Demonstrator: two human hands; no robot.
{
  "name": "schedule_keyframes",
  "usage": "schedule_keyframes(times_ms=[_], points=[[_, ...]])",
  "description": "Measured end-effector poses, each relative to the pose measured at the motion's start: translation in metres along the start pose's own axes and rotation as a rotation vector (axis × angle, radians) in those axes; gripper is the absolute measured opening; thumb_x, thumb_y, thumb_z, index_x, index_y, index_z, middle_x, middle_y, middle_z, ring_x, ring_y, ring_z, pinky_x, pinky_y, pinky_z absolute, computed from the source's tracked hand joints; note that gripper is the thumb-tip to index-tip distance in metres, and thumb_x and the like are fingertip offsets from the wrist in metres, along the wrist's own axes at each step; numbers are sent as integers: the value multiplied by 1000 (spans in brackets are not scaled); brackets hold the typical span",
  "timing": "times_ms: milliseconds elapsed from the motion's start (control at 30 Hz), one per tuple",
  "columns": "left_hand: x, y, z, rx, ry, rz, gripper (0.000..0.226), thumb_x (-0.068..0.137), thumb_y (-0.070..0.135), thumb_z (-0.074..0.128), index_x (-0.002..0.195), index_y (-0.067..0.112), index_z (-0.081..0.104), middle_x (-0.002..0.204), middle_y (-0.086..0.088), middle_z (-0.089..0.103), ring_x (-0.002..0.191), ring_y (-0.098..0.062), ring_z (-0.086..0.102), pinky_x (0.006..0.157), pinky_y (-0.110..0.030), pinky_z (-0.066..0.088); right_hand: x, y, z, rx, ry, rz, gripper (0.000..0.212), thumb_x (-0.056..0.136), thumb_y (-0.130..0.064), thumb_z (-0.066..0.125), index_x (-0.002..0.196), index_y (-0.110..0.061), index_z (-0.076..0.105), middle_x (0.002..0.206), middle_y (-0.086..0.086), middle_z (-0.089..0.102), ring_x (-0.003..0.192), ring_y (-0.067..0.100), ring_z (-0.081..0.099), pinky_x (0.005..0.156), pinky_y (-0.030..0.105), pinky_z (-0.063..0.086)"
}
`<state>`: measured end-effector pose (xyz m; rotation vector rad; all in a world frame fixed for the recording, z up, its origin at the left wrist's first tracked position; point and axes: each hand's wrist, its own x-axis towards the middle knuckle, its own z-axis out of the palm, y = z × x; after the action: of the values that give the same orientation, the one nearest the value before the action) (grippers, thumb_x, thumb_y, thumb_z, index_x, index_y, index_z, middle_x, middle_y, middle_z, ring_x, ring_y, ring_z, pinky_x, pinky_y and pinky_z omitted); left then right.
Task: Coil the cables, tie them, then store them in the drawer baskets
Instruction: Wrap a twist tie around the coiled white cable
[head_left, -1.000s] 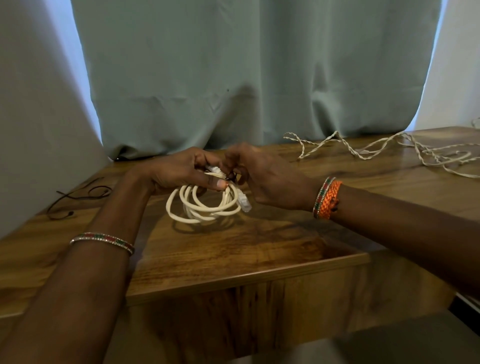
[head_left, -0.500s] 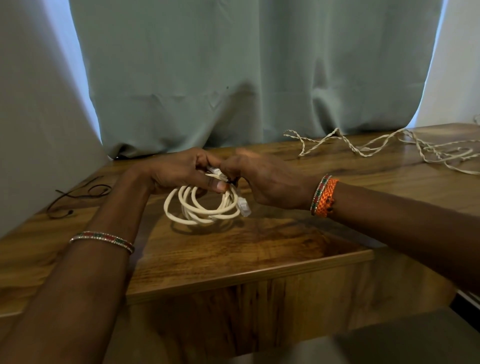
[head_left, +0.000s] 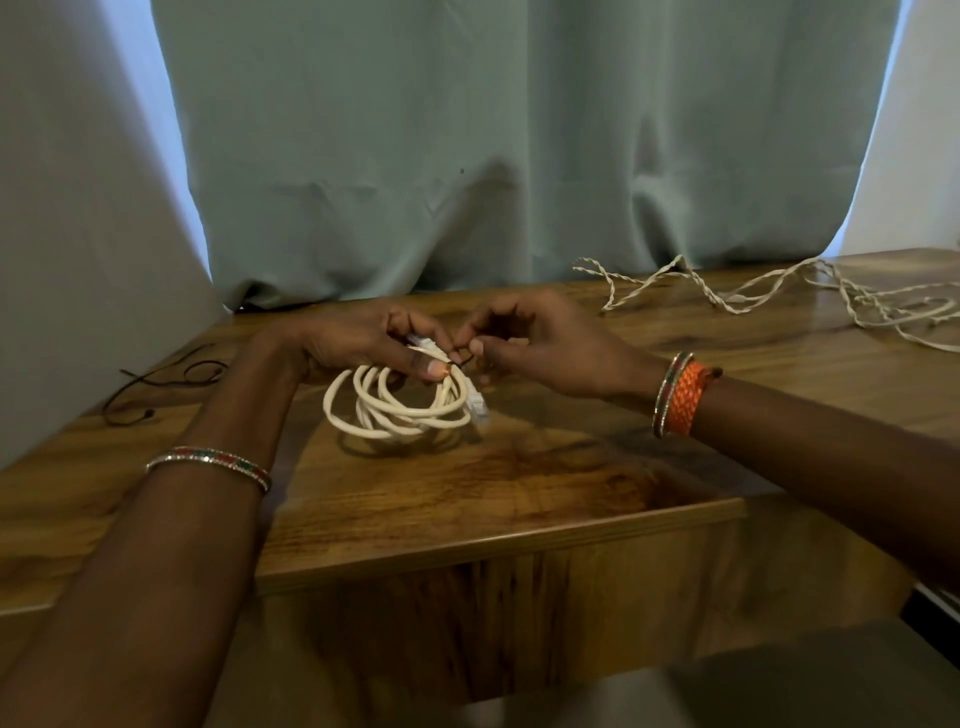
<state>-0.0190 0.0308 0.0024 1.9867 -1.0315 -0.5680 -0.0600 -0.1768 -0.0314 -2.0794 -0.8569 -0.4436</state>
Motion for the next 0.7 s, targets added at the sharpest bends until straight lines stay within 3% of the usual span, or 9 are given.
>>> schedule_keyframes(times_ms=[33,100,200,333,467,600,667,700], points=[[0,0,0,-3,9,1,47,48,48,87,85,22,74,78,0,70,66,-10,63,59,-18,50,0,-1,0,128,-13,80,13,89,-2,61,98,-9,66,91,5,68,81,21,69,76,38,59],[2,-2,1,-4,27,-1,53,46,48,88,86,17,73,79,-3,70,66,-11,63,59,-18,51,0,-5,-1,272,-44,170,12,88,1,59,97,-5,65,87,7,67,78,18,69,72,35,60],[3,-3,3,36,43,-18,65,46,49,88,93,8,70,85,-12,68,69,-16,62,60,-20,52,2,-11,-1,333,-129,246,11,89,1,59,95,-5,65,82,6,68,71,14,68,66,27,59],[3,-3,1,60,59,-41,71,40,53,88,94,10,70,88,-13,68,71,-17,64,61,-21,53,5,-11,-3,381,-184,348,8,86,0,62,91,-5,66,78,5,71,73,15,69,69,25,59],[3,-2,3,69,51,-34,56,43,53,87,87,20,73,90,-13,68,79,-27,61,63,-21,52,5,-11,-6,547,-169,447,7,85,2,60,89,-2,65,84,7,70,76,13,69,75,25,59],[3,0,5,92,43,-54,33,55,38,84,80,21,74,76,-1,71,66,-9,65,58,-16,52,8,-17,-6,655,-175,537,8,86,6,57,85,2,63,82,9,69,76,13,69,71,21,58],[4,0,6,125,70,-72,14,65,22,75,79,19,73,75,-1,70,63,-7,64,57,-14,50,10,-19,-4,635,-173,574,9,85,10,56,86,4,63,80,9,69,74,12,69,70,21,58],[4,0,7,154,85,-77,16,66,18,71,82,16,72,78,-4,71,65,-8,64,59,-14,50,11,-19,-2,609,-174,582,10,84,11,56,87,5,64,78,9,69,73,13,69,70,21,58]])
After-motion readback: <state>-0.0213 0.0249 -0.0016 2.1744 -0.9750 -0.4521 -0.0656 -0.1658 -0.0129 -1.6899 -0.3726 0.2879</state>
